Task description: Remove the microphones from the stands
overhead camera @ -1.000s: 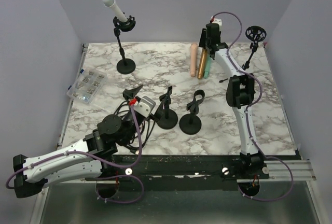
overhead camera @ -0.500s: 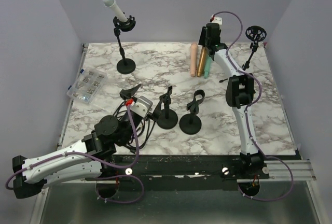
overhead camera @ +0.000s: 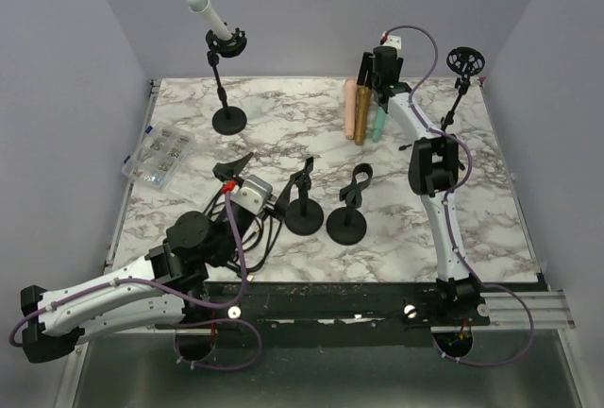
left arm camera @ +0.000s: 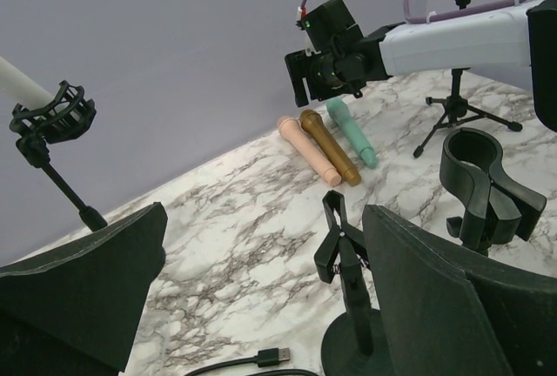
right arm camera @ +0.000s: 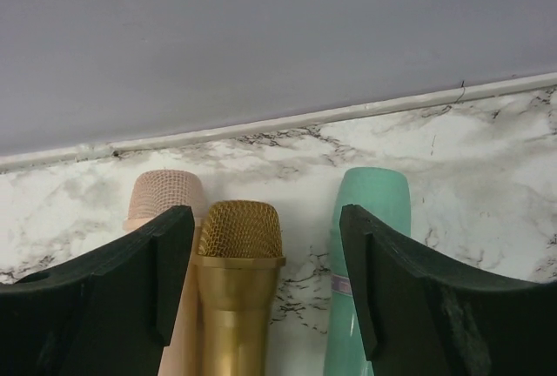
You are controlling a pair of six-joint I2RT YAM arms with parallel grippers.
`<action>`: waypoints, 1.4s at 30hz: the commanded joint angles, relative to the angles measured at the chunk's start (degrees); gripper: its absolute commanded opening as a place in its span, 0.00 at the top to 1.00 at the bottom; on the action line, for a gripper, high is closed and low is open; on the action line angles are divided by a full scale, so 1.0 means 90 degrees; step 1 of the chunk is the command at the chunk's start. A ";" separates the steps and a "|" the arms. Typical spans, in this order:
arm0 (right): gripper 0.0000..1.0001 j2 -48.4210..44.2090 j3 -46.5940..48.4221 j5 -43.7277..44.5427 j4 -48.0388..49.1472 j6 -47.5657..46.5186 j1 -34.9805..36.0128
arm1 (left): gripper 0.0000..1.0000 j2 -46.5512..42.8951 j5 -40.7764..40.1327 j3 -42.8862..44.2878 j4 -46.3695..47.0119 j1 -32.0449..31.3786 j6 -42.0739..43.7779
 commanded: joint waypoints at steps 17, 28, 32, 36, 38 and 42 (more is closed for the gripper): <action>0.23 -0.3769 -0.3112 -0.0545 -0.0585 0.0750 0.0182 | 0.01 -0.0774 0.0179 0.0167 -0.0286 -0.0027 -0.0471; 0.19 -0.6599 -0.7245 -0.0218 0.0587 0.0751 0.0154 | 0.02 -0.1029 0.0455 0.0217 -0.0406 -0.0022 -0.0985; 0.19 -0.7211 -0.8378 -0.0419 0.1171 0.1106 -0.0093 | 0.01 -0.0924 0.0517 0.0242 -0.0481 -0.0031 -0.1122; 0.19 -0.7451 -0.9273 -0.1573 0.1996 0.1886 -0.0693 | 0.02 -0.0845 0.0525 0.0245 -0.0523 -0.0034 -0.1196; 0.18 -0.7343 -0.9550 -0.2467 0.2371 0.2306 -0.1077 | 0.02 -0.0821 0.0500 0.0241 -0.0514 -0.0032 -0.1195; 0.12 -0.6775 -1.0204 -0.4666 0.3936 0.3582 -0.1990 | 0.02 -0.0790 0.0439 0.0236 -0.0505 -0.0039 -0.1163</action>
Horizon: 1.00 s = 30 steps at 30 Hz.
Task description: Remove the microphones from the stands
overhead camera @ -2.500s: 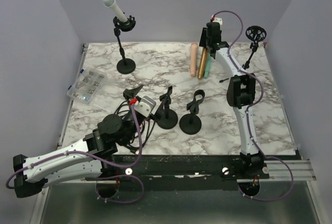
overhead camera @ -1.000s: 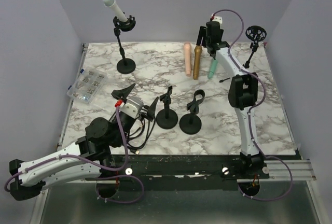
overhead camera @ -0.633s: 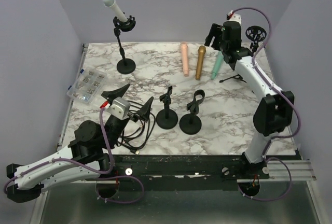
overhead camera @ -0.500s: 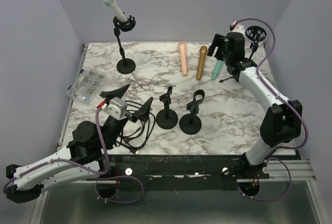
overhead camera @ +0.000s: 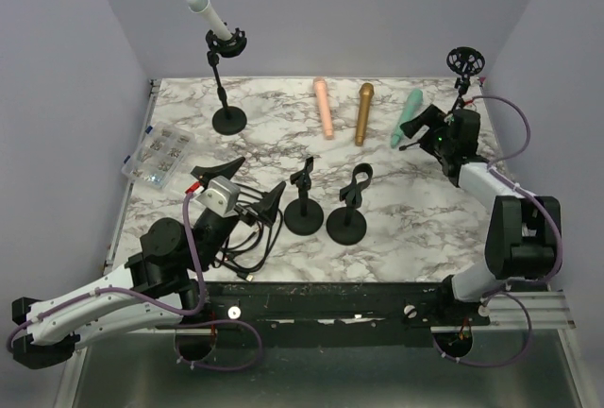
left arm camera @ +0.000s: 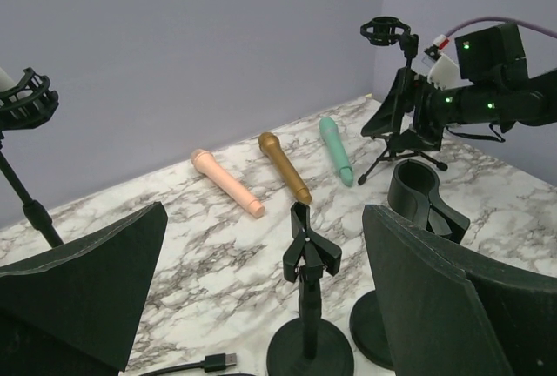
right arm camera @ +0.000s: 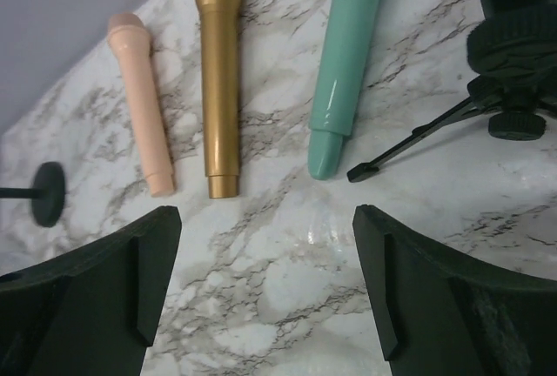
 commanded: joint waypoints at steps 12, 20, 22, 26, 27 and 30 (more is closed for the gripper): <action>0.04 0.2500 -0.1834 -0.4827 0.8141 0.5348 -0.2284 | 0.02 0.0093 0.0084 0.0155 0.0017 -0.0053 -0.0094; 0.06 0.2526 -0.1609 -0.4605 0.7480 0.5168 -0.2730 | 0.02 0.0134 0.0130 0.0166 0.0006 -0.0054 -0.0133; 0.14 0.2540 -0.1519 -0.4555 0.7392 0.5187 -0.2787 | 0.02 0.0160 0.0144 0.0158 0.0006 -0.0058 -0.0143; 0.24 0.2546 -0.1271 -0.4474 0.7162 0.5149 -0.2803 | 0.01 0.0191 0.0169 0.0168 -0.0004 -0.0054 -0.0162; 0.27 0.2553 -0.1229 -0.4417 0.7078 0.5155 -0.2800 | 0.01 0.0186 0.0169 0.0168 -0.0004 -0.0061 -0.0171; 0.38 0.2624 -0.1094 -0.4261 0.7061 0.5279 -0.2809 | 0.02 0.0203 0.0188 0.0180 -0.0023 -0.0070 -0.0182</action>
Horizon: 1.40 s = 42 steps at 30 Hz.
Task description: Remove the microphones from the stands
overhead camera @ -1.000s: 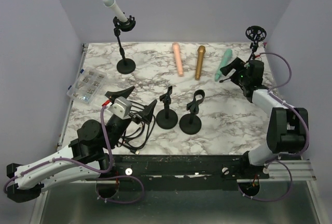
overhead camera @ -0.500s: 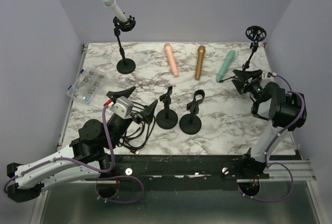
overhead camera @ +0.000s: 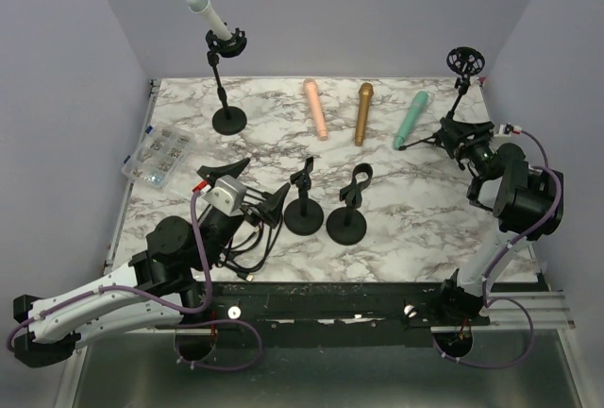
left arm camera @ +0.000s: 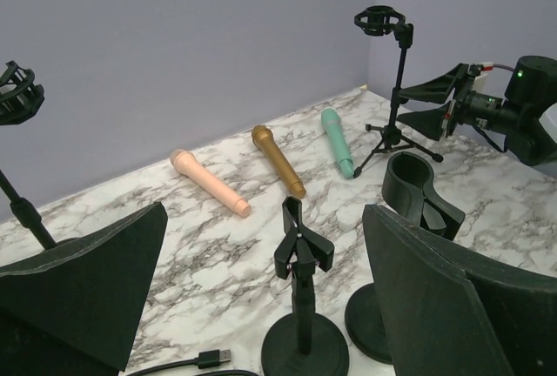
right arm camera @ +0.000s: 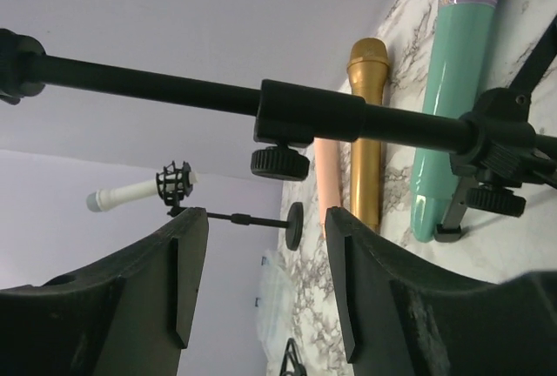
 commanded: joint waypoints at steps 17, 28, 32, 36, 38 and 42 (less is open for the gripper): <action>0.54 0.0217 0.0733 0.0581 -0.1042 -0.0243 -0.0044 | 0.02 0.0016 0.0086 0.0179 0.0006 -0.0071 -0.0039; 0.94 -0.0305 0.0686 0.0942 -0.2462 -0.1329 -0.0039 | 0.01 0.0006 0.0100 0.0187 -0.0005 -0.0076 -0.0048; 0.99 -0.0612 0.0951 0.1420 -0.3951 -0.2277 -0.0039 | 0.01 -0.0004 0.0107 0.0192 -0.0013 -0.0069 -0.0058; 0.99 -0.0939 0.1348 0.2151 -0.5529 -0.3238 -0.0029 | 0.01 -0.0004 0.0113 0.0187 -0.0014 -0.0082 -0.0068; 0.99 -0.1112 0.1518 0.2669 -0.6174 -0.3730 0.0015 | 0.01 -0.0004 0.0121 0.0192 -0.0014 -0.0086 -0.0079; 0.99 -0.1295 0.1928 0.3556 -0.7154 -0.4492 0.0224 | 0.01 0.0013 0.0137 0.0192 -0.0019 -0.0083 -0.0097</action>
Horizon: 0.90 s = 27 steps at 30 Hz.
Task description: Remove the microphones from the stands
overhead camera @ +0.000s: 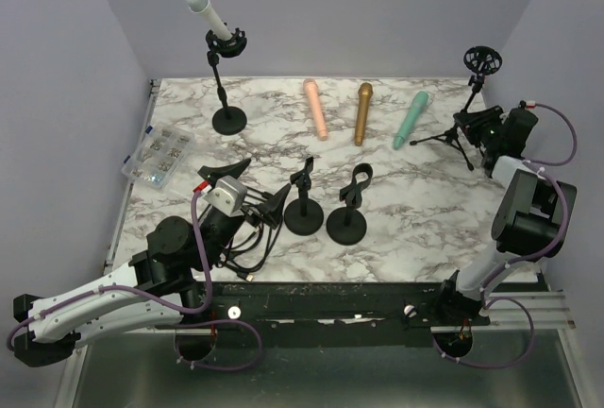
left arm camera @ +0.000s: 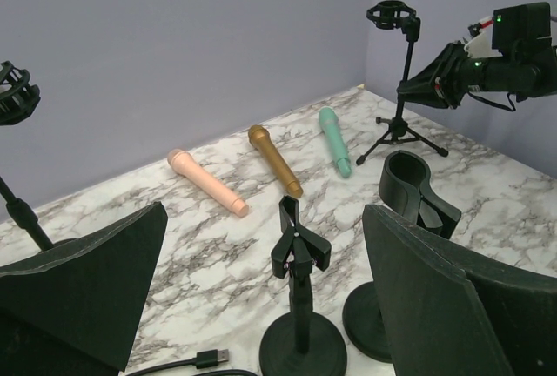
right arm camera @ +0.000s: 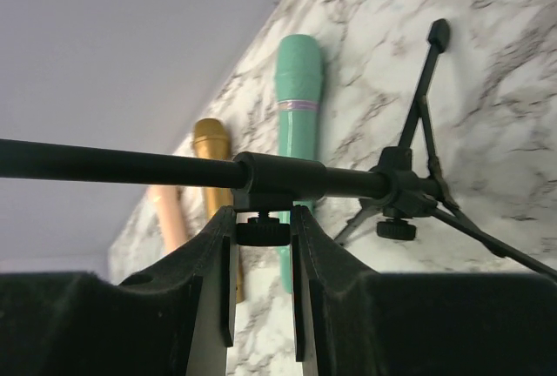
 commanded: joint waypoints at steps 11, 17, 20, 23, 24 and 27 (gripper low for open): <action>0.99 0.0184 0.1646 0.3866 -0.4014 -0.2539 0.1015 | 0.01 0.0071 0.0139 0.0212 -0.0036 -0.0053 -0.0136; 0.99 0.0639 0.2713 0.4900 -0.5233 -0.3061 0.1502 | 0.02 0.0071 0.0154 0.0217 -0.0055 -0.0055 -0.0146; 0.99 0.0749 0.3011 0.5499 -0.5600 -0.3315 0.1755 | 0.02 0.0063 0.0157 0.0220 -0.0055 -0.0053 -0.0156; 0.99 0.0886 0.3348 0.6161 -0.5892 -0.3600 0.2035 | 0.02 0.0062 0.0166 0.0217 -0.0055 -0.0050 -0.0165; 0.99 0.0941 0.3483 0.6297 -0.5989 -0.3709 0.2122 | 0.02 0.0057 0.0173 0.0218 -0.0055 -0.0057 -0.0170; 0.99 0.1213 0.3938 0.6911 -0.6390 -0.4026 0.2381 | 0.01 0.0055 0.0202 0.0226 -0.0065 -0.0054 -0.0185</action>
